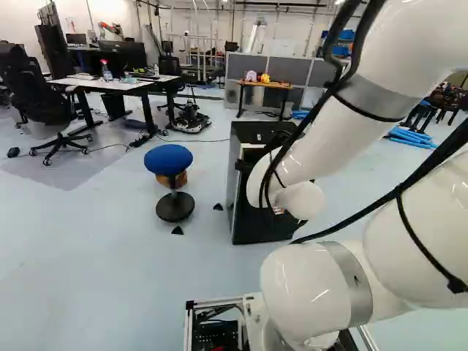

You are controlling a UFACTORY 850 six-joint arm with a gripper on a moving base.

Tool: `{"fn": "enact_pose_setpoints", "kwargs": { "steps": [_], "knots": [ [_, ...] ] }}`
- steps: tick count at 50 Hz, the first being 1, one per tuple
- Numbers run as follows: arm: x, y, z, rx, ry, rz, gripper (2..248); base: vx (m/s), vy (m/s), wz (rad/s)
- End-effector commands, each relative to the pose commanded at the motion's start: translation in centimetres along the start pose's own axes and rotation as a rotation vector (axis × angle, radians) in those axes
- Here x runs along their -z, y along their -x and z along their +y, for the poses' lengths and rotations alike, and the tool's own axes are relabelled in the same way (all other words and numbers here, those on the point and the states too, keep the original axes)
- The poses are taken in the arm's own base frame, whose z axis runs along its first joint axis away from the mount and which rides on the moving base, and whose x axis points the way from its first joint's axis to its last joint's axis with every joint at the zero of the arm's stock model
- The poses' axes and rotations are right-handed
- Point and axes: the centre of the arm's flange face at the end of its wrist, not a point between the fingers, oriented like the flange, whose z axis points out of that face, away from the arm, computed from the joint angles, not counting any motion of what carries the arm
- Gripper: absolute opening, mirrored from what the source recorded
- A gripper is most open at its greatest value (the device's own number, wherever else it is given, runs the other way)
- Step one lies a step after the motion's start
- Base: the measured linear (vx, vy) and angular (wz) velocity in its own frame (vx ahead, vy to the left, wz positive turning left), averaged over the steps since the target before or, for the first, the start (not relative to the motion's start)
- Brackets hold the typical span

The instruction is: Grab a drink from the fridge

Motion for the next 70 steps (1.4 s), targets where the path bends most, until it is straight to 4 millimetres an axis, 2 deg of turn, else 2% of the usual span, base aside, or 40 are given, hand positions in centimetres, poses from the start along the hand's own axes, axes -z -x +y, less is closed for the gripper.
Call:
{"fn": "enact_pose_setpoints", "kwargs": {
  "steps": [49,70],
  "knots": [
    [0.0,0.0,0.0,-0.032,0.031,0.0,247,0.011,-0.017,0.003],
    [-1.2,-0.6,-0.9,-0.101,0.079,-0.001,247,0.0,0.0,0.0]
  ]
}}
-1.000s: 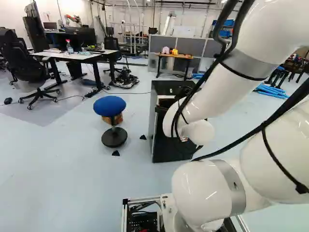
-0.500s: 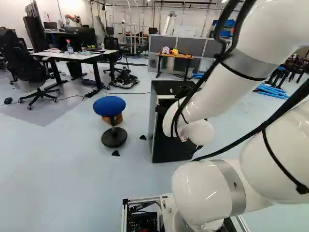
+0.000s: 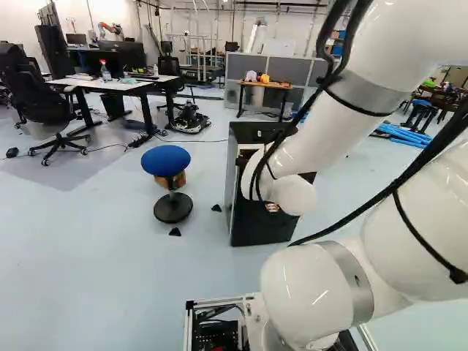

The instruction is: Grab a drink from the fridge

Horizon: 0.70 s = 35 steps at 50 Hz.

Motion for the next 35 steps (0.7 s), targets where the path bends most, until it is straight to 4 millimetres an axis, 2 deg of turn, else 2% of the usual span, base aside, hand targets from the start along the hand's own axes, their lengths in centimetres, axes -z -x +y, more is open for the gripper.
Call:
{"fn": "enact_pose_setpoints", "kwargs": {
  "steps": [35],
  "knots": [
    [-4.7,0.2,-2.6,-0.081,0.1,-0.006,247,0.0,0.0,0.0]
  ]
}}
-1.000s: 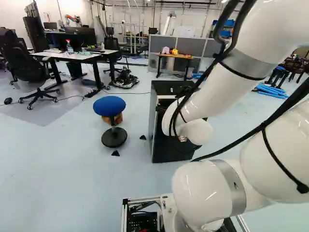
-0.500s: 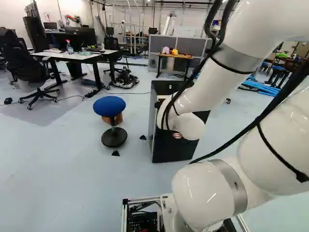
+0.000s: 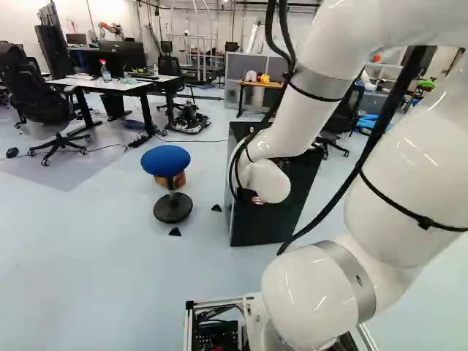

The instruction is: Grab a drink from the fridge

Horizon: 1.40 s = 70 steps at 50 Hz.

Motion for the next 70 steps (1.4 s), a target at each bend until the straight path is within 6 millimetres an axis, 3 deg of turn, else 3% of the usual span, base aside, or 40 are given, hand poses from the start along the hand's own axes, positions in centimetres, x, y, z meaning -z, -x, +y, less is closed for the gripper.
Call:
{"fn": "enact_pose_setpoints", "kwargs": {
  "steps": [43,70],
  "knots": [
    [-3.5,2.4,-3.4,-0.024,0.122,0.074,247,0.0,0.0,0.0],
    [-4.5,4.6,-5.5,-0.004,0.178,0.125,247,0.0,0.0,0.0]
  ]
}}
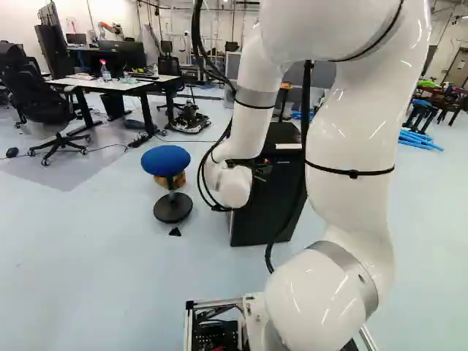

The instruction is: Grab a drink from the fridge

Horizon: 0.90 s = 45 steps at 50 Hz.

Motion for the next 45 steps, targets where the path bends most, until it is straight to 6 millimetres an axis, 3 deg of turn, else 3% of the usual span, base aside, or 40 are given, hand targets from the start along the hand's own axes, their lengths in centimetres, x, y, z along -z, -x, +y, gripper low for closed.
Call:
{"fn": "enact_pose_setpoints", "kwargs": {
  "steps": [45],
  "knots": [
    [-1.8,4.0,-3.7,0.041,0.118,0.128,247,0.0,0.0,0.0]
  ]
}}
